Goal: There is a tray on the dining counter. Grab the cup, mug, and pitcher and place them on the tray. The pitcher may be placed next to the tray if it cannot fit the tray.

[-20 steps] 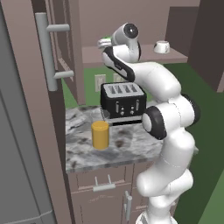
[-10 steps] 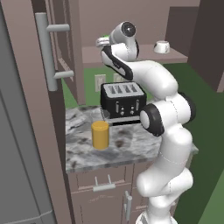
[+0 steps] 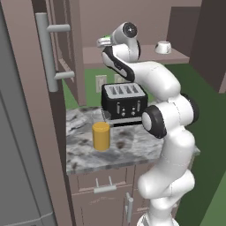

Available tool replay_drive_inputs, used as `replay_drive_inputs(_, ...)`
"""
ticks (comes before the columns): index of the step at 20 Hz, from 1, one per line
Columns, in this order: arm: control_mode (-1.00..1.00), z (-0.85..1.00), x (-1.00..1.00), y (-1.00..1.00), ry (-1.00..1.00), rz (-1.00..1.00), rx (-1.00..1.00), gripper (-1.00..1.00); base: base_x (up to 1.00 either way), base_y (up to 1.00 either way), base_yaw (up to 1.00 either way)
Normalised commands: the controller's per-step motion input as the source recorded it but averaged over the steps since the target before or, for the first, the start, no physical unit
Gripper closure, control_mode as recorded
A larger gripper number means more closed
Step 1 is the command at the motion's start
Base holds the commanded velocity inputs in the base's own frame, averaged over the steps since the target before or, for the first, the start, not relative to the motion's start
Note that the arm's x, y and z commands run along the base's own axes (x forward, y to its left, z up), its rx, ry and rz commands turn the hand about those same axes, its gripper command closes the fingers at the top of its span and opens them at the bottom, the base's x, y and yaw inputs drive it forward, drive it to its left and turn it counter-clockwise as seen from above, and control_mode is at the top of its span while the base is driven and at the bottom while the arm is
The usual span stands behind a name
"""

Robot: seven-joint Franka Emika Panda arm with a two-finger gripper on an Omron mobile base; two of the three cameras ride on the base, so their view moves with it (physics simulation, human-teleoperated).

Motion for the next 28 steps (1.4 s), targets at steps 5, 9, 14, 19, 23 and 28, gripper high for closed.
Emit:
replay_drive_inputs(5, -1.0, 0.0, -0.41, 0.0, -0.12, 0.0, 0.0, 1.0, 0.0, 0.0, 0.0)
replay_drive_inputs(9, -1.0, 0.03, -0.79, -0.01, -0.07, 0.0, 0.0, 1.0, 0.0, 0.0, 0.0)
replay_drive_inputs(14, -1.0, 0.15, -0.96, -0.18, -0.02, 0.0, 0.0, 1.0, 0.0, 0.0, 0.0)
replay_drive_inputs(19, -1.0, 0.36, -0.95, -0.23, 0.0, 0.0, 0.01, 1.0, 0.0, 0.0, 0.0)
replay_drive_inputs(23, -1.0, 0.15, -1.0, -0.31, -0.02, 0.0, 0.0, 1.0, 0.0, 0.0, 0.0)
replay_drive_inputs(28, -1.0, 0.0, -1.0, -0.28, -0.06, 0.0, 0.0, 1.0, 0.0, 0.0, 0.0)
